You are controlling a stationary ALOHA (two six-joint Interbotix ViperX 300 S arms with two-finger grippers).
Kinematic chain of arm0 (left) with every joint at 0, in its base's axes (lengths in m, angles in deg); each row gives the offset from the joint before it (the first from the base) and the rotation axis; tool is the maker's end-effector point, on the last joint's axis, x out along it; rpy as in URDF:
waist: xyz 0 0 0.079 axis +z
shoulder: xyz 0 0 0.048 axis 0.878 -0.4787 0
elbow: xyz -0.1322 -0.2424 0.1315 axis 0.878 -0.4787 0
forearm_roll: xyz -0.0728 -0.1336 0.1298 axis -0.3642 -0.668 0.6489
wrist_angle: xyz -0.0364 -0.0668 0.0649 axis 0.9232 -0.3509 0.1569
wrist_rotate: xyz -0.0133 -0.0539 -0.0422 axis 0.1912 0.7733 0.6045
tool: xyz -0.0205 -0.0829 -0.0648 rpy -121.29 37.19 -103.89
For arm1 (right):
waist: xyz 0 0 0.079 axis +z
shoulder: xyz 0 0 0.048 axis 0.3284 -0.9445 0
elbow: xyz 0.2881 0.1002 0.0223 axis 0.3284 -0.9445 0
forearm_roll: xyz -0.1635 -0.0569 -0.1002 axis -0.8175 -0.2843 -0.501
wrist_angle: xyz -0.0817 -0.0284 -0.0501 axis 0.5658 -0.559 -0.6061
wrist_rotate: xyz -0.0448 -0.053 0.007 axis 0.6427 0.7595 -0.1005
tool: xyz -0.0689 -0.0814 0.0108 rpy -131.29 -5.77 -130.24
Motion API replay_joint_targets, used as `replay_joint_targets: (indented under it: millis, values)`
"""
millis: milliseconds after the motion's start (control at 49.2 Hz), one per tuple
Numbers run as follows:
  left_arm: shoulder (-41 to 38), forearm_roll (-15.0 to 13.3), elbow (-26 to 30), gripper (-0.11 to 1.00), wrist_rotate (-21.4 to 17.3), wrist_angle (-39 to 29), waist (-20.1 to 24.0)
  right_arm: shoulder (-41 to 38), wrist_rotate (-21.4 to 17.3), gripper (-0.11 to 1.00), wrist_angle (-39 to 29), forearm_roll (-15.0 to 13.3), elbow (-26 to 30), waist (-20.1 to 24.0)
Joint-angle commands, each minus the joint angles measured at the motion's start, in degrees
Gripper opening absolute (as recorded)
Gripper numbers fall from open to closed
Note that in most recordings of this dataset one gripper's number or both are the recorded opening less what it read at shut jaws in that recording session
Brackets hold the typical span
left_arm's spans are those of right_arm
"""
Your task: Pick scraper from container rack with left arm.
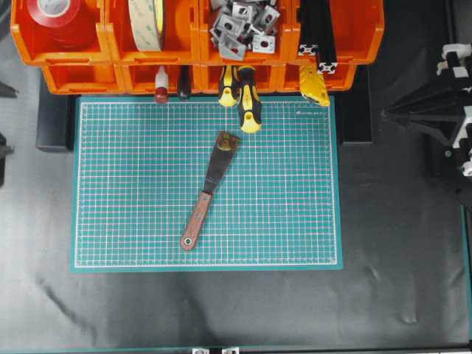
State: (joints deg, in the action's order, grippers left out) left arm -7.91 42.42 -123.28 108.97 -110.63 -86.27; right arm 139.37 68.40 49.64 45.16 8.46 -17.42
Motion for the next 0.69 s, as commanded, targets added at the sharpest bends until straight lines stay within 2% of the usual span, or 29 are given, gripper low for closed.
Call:
replay_joint_targets:
  millis: [0,203,671]
  values:
    - [0.26,0.18,0.70,0.88,0.00,-1.14,1.67,-0.26,-0.09,0.01,0.00,-0.09,2.02,-0.26]
    - [1.05,0.18,0.62,0.87,-0.09,-0.79,4.39,-0.26,-0.09,0.01,0.00,-0.09,1.93,-0.35]
    - [1.05,0.18,0.53,0.86,0.00,1.05,4.31,0.62,-0.18,0.01,-0.09,-0.09,2.37,-0.35]
